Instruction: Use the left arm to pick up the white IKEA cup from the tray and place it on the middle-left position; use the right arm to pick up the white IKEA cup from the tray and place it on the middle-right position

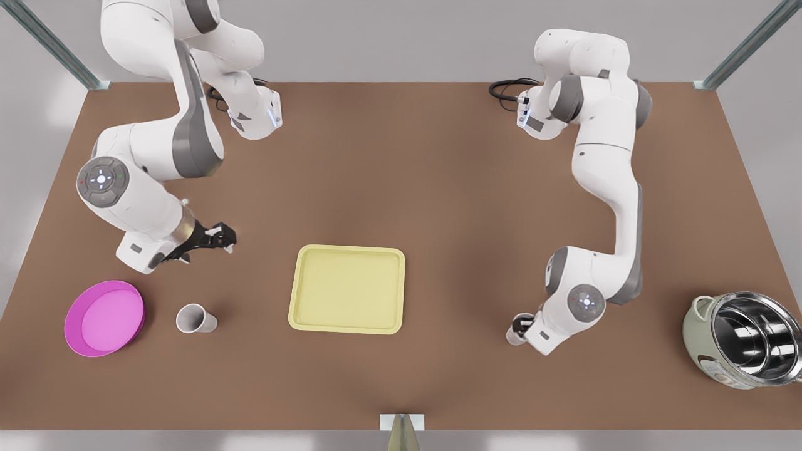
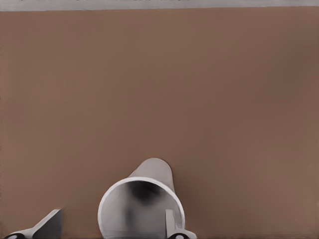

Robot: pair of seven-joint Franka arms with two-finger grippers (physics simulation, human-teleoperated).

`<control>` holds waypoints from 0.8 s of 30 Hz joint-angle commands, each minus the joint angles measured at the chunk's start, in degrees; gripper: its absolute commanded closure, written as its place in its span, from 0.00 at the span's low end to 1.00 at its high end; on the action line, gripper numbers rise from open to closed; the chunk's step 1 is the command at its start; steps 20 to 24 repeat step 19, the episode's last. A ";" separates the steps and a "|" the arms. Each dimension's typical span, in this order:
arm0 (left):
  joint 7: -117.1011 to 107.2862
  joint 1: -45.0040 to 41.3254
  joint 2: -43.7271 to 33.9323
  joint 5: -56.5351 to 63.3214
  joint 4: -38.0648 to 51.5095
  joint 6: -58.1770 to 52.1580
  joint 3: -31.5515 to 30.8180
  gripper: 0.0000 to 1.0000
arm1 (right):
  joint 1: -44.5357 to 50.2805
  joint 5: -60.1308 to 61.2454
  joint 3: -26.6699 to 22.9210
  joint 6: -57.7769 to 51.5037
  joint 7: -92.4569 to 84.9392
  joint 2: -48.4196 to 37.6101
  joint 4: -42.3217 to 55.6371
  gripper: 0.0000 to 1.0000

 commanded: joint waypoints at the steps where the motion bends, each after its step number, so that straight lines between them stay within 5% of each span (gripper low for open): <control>1: 2.39 0.00 -0.64 0.09 0.21 -3.31 0.05 0.00 | -0.12 -0.02 -0.15 0.52 18.62 0.19 0.02 0.00; 5: 2.57 0.09 -4.24 -0.17 0.39 -10.16 0.23 0.00 | -0.47 -0.02 -0.15 0.52 18.70 0.27 0.02 0.00; 10: 13.38 5.37 -21.99 -4.04 -2.32 -27.83 0.05 0.00 | -0.47 -0.11 -0.15 0.44 18.70 0.36 0.02 0.00; 11: 13.73 5.63 -28.57 -3.95 -9.43 -25.99 0.05 0.00 | -0.47 -0.11 -0.15 0.52 18.62 0.36 0.02 0.00; 12: 13.73 5.63 -42.27 -3.95 -31.38 -13.09 0.05 0.00 | -0.56 -0.11 -0.24 0.44 18.62 0.36 0.02 0.00; 13: 13.64 5.54 -47.22 -3.34 -40.05 -7.17 -0.04 0.00 | -0.56 -0.02 -0.50 0.44 18.62 0.36 0.02 0.00; 16: 13.47 5.98 -40.72 -3.86 -26.68 -13.15 0.05 0.00 | -0.56 -0.28 -0.50 0.44 18.70 0.36 0.11 0.00; 24: 13.47 6.33 -40.63 -4.04 -26.86 -13.24 0.05 0.00 | -0.56 -1.16 -0.59 0.44 18.62 0.36 0.11 0.00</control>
